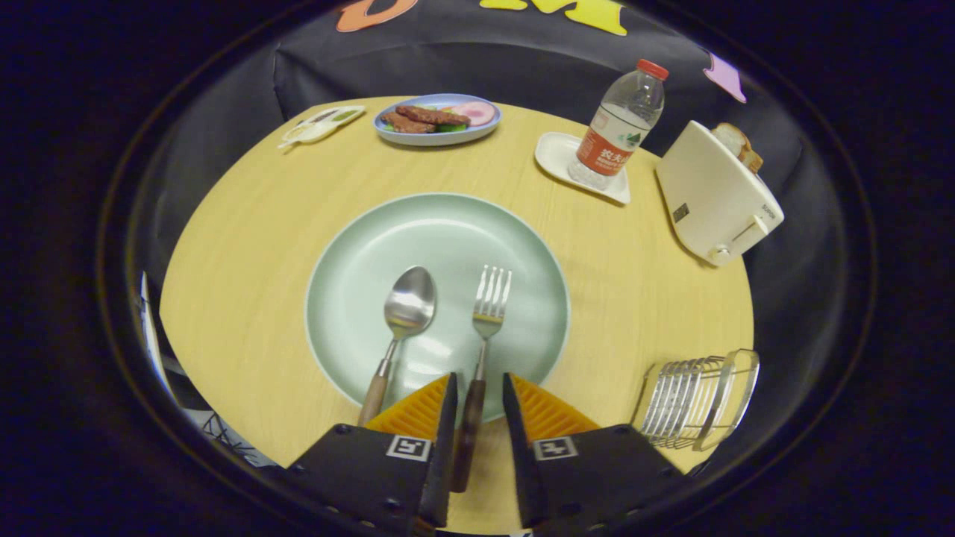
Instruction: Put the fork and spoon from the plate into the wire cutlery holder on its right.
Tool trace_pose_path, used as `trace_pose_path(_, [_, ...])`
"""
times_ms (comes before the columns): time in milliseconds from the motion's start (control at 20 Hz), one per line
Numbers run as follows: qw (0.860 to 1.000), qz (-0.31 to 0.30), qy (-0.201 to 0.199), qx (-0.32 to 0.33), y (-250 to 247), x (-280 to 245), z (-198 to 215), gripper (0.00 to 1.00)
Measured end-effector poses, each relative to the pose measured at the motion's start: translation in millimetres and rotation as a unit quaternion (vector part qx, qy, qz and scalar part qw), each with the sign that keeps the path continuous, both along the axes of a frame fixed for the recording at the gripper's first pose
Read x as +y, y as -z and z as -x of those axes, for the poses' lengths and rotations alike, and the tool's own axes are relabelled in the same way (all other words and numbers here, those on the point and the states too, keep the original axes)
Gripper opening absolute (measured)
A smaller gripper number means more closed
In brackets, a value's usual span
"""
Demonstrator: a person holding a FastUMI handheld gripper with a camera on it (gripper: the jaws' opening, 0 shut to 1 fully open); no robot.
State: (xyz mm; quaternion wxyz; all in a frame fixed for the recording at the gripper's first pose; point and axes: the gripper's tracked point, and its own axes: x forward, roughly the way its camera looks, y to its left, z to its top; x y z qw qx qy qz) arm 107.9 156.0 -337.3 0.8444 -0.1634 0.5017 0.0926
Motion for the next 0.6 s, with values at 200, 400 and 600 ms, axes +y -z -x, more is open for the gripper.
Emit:
trace_pose_path(200, [1.000,-0.003,0.019,0.019,5,2,0,0.10])
trace_pose_path(400, [0.998,-0.019,0.034,0.040,-1,-4,-4,0.01])
trace_pose_path(600, [0.996,-0.048,0.032,0.068,-39,-10,3,0.01])
